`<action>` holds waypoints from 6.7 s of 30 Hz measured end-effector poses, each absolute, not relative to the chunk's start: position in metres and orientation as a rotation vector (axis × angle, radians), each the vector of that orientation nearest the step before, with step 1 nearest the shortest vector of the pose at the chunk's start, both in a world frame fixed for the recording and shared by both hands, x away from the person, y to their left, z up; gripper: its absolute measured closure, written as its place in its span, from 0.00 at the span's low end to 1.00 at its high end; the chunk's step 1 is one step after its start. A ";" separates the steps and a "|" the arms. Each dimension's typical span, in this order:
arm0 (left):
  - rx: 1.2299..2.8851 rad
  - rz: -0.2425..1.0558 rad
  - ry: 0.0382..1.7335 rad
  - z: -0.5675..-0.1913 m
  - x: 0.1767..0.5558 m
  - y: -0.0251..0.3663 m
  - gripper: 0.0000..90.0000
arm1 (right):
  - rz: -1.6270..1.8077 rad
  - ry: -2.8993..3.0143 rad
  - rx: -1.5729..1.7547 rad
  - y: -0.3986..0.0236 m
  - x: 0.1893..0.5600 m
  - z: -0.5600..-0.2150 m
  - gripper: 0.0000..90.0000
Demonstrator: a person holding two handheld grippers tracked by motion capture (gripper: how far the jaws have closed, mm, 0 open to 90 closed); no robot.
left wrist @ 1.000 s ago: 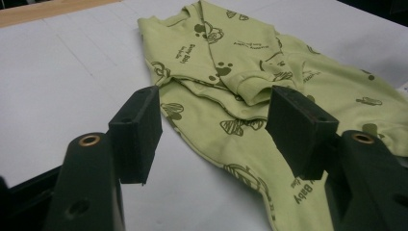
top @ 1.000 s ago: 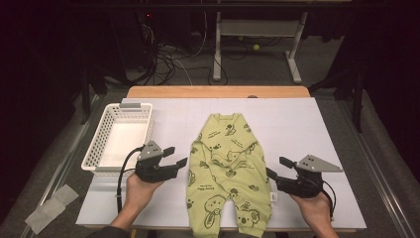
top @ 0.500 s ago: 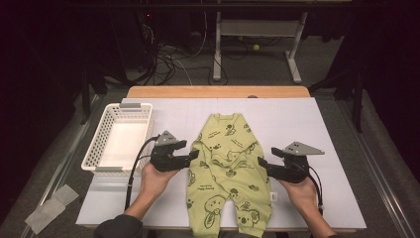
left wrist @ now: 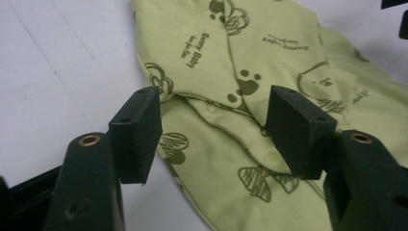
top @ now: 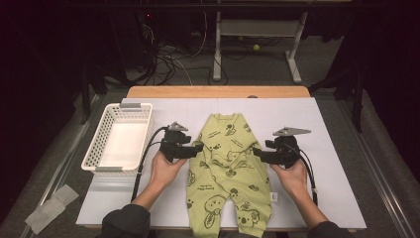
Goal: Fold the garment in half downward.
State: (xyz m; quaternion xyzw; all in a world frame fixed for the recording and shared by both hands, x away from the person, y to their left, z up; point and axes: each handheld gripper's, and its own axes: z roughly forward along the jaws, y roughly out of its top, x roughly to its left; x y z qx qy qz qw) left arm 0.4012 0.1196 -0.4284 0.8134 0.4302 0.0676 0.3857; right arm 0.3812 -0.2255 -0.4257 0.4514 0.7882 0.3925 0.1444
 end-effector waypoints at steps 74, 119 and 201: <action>2.274 0.116 1.186 -0.384 0.524 0.078 0.87 | 0.681 2.333 1.420 -0.186 0.502 -0.393 0.95; 2.262 -0.002 0.975 -0.392 0.425 0.110 0.86 | 0.835 2.440 1.128 -0.195 0.391 -0.397 0.95; 2.263 -0.053 0.940 -0.406 0.373 0.094 0.57 | 0.905 2.574 1.223 -0.187 0.368 -0.409 0.67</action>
